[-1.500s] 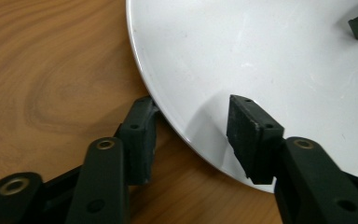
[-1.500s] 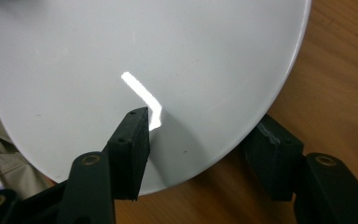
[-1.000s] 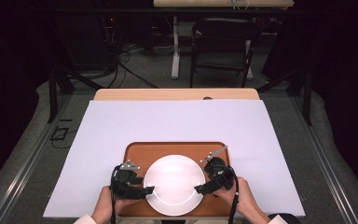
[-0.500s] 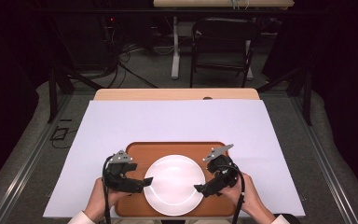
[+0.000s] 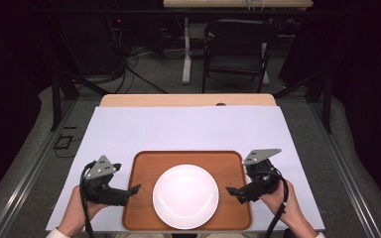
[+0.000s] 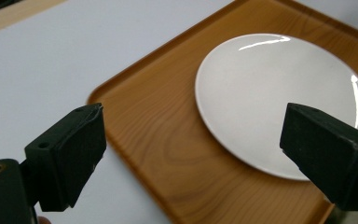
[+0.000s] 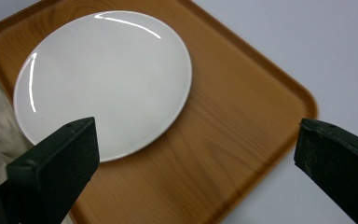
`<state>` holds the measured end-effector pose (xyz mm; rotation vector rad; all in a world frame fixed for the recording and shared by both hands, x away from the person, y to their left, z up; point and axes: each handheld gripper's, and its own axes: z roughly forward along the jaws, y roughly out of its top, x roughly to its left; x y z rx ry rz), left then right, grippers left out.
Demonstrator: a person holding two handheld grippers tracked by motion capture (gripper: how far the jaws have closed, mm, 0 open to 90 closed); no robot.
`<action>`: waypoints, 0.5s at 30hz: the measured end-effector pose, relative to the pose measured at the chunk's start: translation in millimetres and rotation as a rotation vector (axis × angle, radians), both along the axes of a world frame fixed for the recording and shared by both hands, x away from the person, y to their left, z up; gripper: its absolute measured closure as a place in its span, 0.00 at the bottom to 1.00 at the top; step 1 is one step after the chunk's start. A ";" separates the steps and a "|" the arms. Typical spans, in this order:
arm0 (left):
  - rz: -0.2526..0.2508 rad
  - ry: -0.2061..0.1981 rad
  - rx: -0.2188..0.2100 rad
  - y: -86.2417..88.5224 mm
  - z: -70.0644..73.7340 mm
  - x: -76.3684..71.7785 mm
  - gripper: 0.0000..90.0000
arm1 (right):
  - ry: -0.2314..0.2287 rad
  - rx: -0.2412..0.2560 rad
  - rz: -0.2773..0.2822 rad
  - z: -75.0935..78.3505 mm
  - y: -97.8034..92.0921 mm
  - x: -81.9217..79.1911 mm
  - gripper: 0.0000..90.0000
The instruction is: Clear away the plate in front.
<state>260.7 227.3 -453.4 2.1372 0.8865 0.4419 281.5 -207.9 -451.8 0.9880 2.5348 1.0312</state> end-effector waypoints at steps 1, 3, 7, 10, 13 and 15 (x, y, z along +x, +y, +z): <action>0.000 0.000 0.000 0.0 0.0 0.0 0.08 | 0.000 0.000 0.000 0.0 0.0 0.0 0.00; 0.017 -0.033 0.012 7.5 0.5 -5.2 0.08 | -0.035 0.002 -0.027 3.0 -11.7 -6.5 0.00; 0.055 -0.033 -0.002 28.5 -5.2 -14.4 0.08 | -0.065 0.034 -0.071 1.2 -38.5 -21.3 0.00; 0.091 -0.030 -0.031 39.8 -11.1 -20.6 0.08 | -0.064 0.048 -0.099 -4.5 -50.6 -30.5 0.00; 0.105 -0.024 -0.028 45.8 -15.7 -24.3 0.08 | -0.050 0.053 -0.118 -12.7 -60.3 -38.5 0.00; 0.116 -0.017 -0.024 50.2 -21.3 -28.3 0.08 | -0.041 0.070 -0.128 -16.0 -63.9 -41.2 0.00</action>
